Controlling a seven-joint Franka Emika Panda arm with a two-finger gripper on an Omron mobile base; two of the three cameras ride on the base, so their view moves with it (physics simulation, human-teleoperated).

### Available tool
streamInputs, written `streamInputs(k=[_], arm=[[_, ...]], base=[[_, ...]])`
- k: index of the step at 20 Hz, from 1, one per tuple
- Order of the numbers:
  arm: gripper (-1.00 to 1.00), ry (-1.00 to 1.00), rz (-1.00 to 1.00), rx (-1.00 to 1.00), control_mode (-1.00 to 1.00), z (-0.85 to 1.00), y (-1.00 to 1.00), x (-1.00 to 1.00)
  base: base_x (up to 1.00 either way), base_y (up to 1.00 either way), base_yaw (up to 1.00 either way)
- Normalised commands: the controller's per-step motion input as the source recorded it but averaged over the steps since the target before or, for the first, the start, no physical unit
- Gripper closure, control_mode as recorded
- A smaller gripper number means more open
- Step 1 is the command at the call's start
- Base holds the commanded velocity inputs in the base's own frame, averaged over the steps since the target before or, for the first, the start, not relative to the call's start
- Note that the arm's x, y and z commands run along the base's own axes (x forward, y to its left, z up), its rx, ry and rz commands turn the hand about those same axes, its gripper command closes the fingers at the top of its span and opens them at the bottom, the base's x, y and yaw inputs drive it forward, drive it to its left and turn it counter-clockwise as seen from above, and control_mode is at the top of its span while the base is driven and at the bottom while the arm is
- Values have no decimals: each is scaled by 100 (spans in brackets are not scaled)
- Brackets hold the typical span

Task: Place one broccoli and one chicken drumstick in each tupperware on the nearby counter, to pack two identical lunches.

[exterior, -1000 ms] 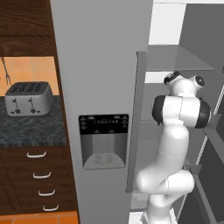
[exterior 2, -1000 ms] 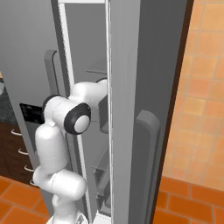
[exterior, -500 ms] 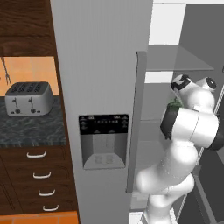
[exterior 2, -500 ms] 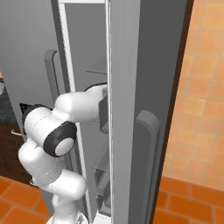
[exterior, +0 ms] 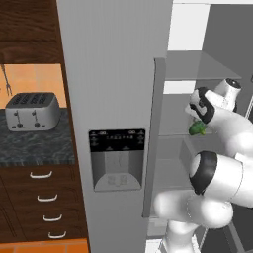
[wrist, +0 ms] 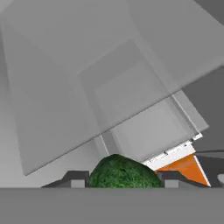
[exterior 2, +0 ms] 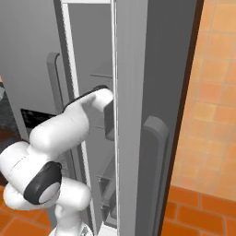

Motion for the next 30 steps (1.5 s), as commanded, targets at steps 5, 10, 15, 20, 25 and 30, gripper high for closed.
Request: streamInputs(k=[5, 10, 15, 20, 25, 30], arm=[[100, 0, 34, -45, -100, 7, 85, -100], [100, -4, 45, -27, -100, 72, 31, -100], [100, -14, 27, -1, -100, 85, 30, -98], [100, -2, 45, 1, -100, 65, 36, -71], [100, 0, 31, 0, -100, 67, 44, -18], [100, 4, 25, -1, -100, 32, 51, 0]], base=[[0, 0, 0], [0, 0, 0], [0, 0, 0], [0, 0, 0], [0, 0, 0], [0, 0, 0]])
